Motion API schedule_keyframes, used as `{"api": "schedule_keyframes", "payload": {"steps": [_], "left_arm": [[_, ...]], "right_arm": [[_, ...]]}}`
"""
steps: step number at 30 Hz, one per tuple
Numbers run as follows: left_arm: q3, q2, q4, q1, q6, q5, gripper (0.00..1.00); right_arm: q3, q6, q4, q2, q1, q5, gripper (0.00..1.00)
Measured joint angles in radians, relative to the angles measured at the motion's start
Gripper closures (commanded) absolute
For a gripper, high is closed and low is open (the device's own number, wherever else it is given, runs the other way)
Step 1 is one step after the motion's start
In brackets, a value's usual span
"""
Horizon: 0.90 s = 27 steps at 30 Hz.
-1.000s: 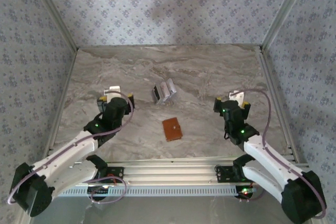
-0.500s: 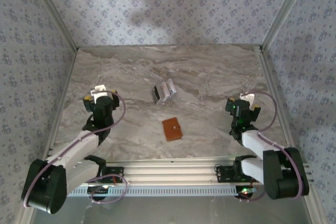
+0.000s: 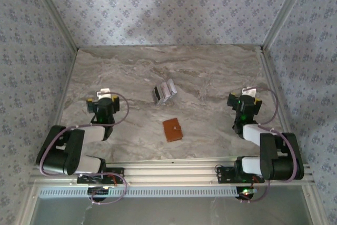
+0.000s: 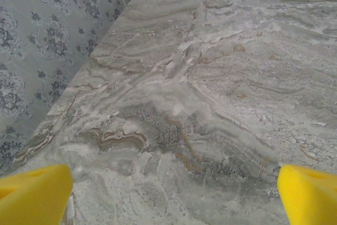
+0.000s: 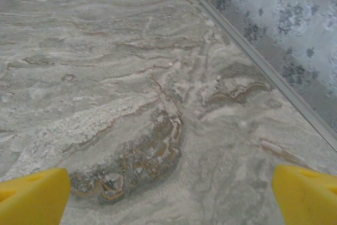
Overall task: Put the credit cards into the card holder
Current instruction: Reset both arms
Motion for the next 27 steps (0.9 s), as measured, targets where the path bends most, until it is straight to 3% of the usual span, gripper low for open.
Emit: {"api": "schedule_keyframes", "payload": {"steps": [4,11,16,27], "left_arm": [[0.000,0.079,0.144,0.040,0.003,0.006,0.00],[0.000,0.084,0.175,0.097,-0.009,0.079,0.00],[0.003,0.134,0.219,0.138,-0.024,0.167,0.01],[0.075,0.158,0.128,0.199,-0.065,0.277,0.00]], "right_arm": [[0.023,-0.024,0.004,0.014,-0.033,-0.099,0.00],[-0.018,-0.049,0.097,0.014,-0.035,-0.225,0.00],[-0.025,-0.053,0.219,0.173,-0.034,-0.268,0.00],[0.062,-0.068,0.189,0.220,-0.032,-0.301,0.00]]}}
